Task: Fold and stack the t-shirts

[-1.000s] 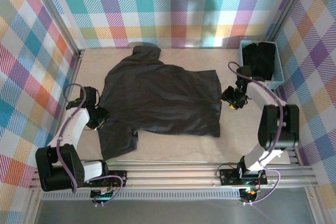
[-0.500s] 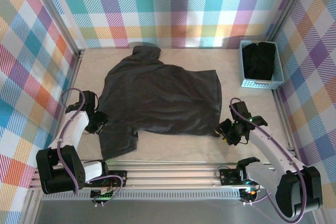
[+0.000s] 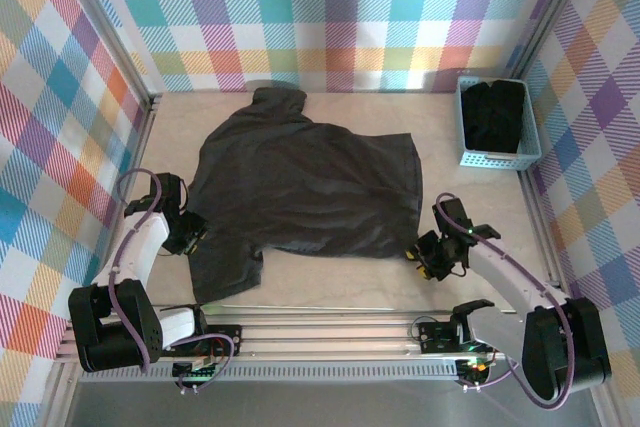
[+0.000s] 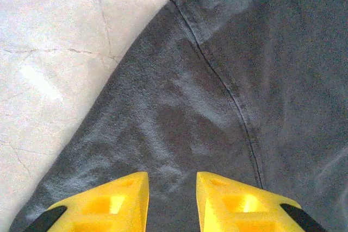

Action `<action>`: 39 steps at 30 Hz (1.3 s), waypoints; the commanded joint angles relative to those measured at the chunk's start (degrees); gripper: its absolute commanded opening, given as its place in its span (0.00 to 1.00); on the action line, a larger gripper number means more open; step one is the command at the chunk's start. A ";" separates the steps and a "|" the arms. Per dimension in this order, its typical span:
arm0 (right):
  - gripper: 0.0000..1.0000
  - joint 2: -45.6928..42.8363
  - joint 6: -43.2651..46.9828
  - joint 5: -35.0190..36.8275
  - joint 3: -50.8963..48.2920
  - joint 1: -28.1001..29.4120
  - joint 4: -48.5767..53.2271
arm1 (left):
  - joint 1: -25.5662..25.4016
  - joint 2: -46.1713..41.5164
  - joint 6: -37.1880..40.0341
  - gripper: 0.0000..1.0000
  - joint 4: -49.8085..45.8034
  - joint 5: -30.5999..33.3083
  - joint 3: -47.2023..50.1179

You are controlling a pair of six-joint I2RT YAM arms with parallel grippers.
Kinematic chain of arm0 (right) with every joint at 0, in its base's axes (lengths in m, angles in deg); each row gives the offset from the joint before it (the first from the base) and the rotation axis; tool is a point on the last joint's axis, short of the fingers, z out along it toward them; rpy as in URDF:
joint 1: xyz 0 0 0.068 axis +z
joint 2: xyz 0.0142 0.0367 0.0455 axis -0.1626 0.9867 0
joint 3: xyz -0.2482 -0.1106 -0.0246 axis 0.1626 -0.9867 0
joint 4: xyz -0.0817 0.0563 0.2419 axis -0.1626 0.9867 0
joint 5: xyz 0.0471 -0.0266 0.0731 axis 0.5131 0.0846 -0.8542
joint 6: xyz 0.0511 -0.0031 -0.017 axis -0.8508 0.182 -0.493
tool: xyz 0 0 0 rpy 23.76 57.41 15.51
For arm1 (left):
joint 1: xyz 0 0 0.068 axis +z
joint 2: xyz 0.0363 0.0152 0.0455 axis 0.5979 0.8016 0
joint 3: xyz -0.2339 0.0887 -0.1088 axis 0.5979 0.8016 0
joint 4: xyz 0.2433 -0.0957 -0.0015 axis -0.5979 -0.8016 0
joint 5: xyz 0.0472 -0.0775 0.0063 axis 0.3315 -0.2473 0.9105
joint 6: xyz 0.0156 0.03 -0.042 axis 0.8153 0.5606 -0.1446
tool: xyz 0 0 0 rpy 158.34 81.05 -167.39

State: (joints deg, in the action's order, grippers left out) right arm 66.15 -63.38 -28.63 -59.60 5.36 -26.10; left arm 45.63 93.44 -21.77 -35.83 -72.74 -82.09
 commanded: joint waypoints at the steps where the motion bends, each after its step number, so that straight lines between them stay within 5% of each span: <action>1: 0.38 1.49 -0.45 0.28 1.10 0.31 -1.80 | 0.67 -1.15 0.56 0.29 0.37 -0.84 -0.30; 13: 0.29 8.82 -0.45 3.36 1.95 0.31 -7.94 | 0.67 -1.59 0.75 0.28 0.43 -1.90 -0.53; 20: 0.00 10.59 2.47 9.89 5.95 -1.82 -7.68 | 0.67 -1.71 1.40 0.27 0.60 -2.71 -0.30; 28: 0.00 7.61 14.80 8.06 11.44 -18.96 -1.72 | 0.65 -0.18 3.88 0.32 1.22 -5.28 -0.62; 39: 0.00 13.80 17.63 1.91 12.13 -19.86 -3.10 | -3.91 4.08 4.58 0.33 7.37 -8.37 3.85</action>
State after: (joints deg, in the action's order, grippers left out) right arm 79.52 -47.84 -24.91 -47.27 -14.44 -29.45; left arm 43.75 96.15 -18.21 -30.19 -79.88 -79.22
